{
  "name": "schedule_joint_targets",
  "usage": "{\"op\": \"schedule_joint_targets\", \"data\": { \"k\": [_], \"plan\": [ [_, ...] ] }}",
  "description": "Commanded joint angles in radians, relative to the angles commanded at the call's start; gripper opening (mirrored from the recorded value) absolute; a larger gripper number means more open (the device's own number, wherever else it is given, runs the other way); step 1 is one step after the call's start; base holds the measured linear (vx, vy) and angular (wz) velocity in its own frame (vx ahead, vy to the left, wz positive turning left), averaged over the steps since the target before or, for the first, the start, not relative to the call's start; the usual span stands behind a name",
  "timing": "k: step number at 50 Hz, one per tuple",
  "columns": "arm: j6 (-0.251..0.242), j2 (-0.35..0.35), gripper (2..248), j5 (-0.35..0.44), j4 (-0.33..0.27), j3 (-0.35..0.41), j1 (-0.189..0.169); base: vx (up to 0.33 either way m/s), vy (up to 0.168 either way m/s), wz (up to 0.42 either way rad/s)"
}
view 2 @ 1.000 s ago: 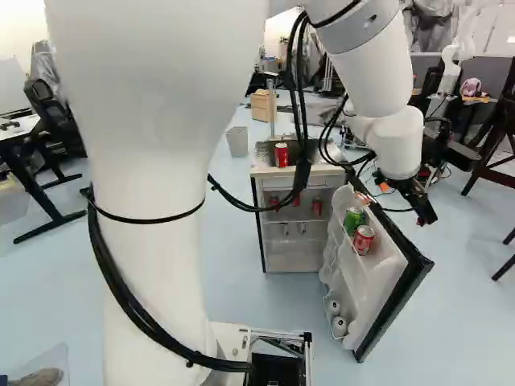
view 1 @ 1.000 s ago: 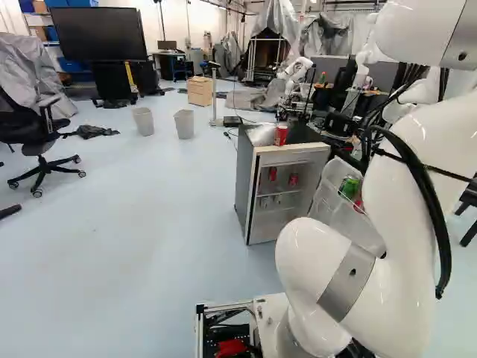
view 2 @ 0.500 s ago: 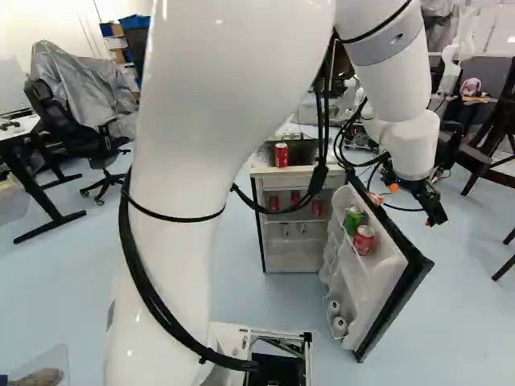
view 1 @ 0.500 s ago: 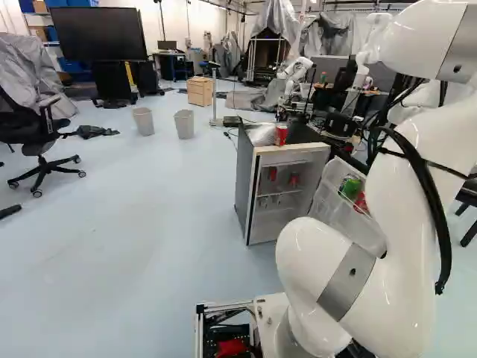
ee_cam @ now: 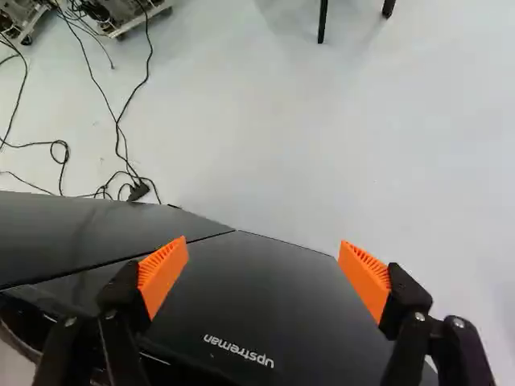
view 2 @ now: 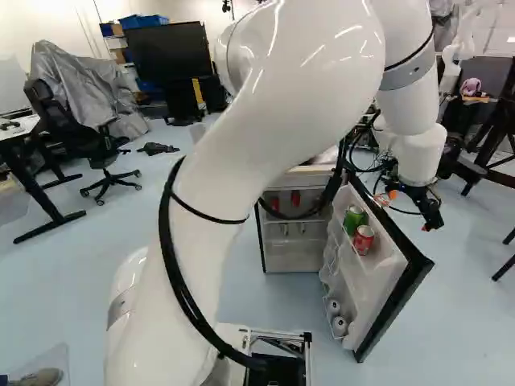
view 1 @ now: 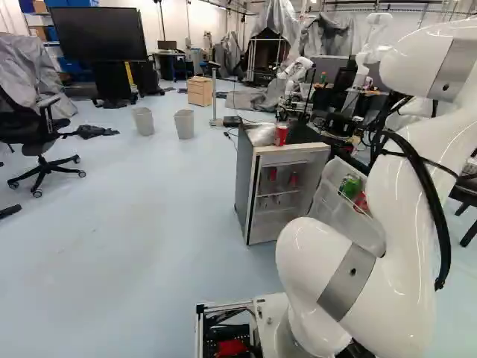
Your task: Grab a drink from the fridge
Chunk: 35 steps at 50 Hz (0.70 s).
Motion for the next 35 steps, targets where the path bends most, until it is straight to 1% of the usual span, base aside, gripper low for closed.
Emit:
{"op": "schedule_joint_targets", "data": {
  "k": [9,15,35],
  "plan": [
    [0.000,-0.028,247,-0.044,0.000,-0.014,0.000,0.000,0.000,0.000],
    [0.000,-0.034,247,-0.080,0.000,-0.017,-0.001,0.000,0.000,0.000],
    [0.000,-0.010,247,-0.218,0.000,0.023,-0.021,0.000,0.000,0.000]
  ]
}}
